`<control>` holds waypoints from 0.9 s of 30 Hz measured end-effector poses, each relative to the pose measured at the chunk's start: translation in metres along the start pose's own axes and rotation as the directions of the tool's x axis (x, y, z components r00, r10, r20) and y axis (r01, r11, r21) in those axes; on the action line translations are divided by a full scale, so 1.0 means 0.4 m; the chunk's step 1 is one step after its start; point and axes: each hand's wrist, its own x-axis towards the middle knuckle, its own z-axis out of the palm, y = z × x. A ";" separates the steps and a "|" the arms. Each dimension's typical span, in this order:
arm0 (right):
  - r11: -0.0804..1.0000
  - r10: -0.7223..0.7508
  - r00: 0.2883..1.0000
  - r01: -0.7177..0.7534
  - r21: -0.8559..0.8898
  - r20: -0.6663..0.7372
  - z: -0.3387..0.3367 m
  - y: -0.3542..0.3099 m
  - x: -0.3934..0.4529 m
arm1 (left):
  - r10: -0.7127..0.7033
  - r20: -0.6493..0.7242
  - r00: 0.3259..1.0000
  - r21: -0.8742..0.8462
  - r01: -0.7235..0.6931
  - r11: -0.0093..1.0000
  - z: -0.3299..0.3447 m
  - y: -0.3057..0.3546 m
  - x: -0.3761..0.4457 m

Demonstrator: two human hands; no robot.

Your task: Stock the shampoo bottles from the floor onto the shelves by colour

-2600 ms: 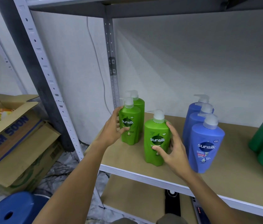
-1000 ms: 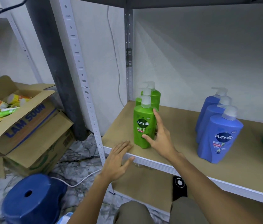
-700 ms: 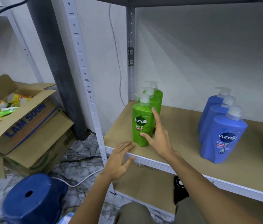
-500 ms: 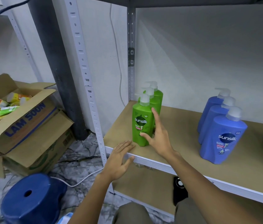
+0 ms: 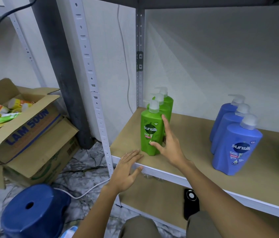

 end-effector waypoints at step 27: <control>0.989 0.140 0.986 -0.135 -0.058 0.091 0.001 0.064 -0.132 | -0.168 0.137 0.976 -0.065 0.178 0.982 -0.033 0.093 0.010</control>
